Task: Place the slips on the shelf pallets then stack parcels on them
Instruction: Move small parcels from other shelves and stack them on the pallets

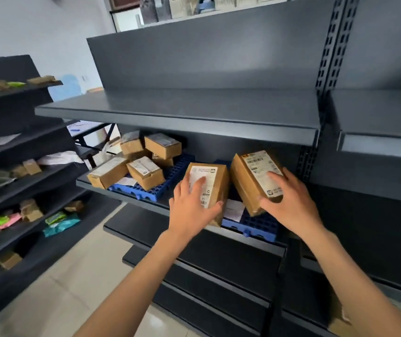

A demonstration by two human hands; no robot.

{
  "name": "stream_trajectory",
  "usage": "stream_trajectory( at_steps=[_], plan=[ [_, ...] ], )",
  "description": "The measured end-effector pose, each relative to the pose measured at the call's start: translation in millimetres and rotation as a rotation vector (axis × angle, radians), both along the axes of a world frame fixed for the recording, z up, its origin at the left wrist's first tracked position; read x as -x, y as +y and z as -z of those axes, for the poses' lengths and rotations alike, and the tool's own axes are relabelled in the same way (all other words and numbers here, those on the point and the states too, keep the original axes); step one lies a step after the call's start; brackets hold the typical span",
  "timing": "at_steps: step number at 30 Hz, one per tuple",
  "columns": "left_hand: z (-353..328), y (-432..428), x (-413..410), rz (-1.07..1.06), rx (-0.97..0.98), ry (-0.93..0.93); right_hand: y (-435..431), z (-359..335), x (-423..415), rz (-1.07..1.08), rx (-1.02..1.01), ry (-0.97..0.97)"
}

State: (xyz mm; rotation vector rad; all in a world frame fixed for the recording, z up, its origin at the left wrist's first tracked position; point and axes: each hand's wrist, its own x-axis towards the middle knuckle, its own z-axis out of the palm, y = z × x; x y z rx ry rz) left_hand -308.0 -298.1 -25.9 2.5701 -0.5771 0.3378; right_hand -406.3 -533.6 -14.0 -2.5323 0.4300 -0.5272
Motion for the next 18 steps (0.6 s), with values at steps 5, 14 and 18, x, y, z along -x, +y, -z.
stream_trajectory(
  at_steps=[5,14,18],
  plan=[
    [1.5,-23.9,-64.4,0.128,-0.007,0.020,-11.2,-6.5,-38.6,0.067,0.059,0.016],
    [-0.9,-66.4,-190.7,0.509,-0.188,0.134,-12.9,18.6,-105.3,0.263,0.015,0.119],
    [-4.3,-72.0,-226.1,0.649,-0.229,0.137,-0.6,16.6,-124.1,0.318,0.026,-0.038]
  ],
)
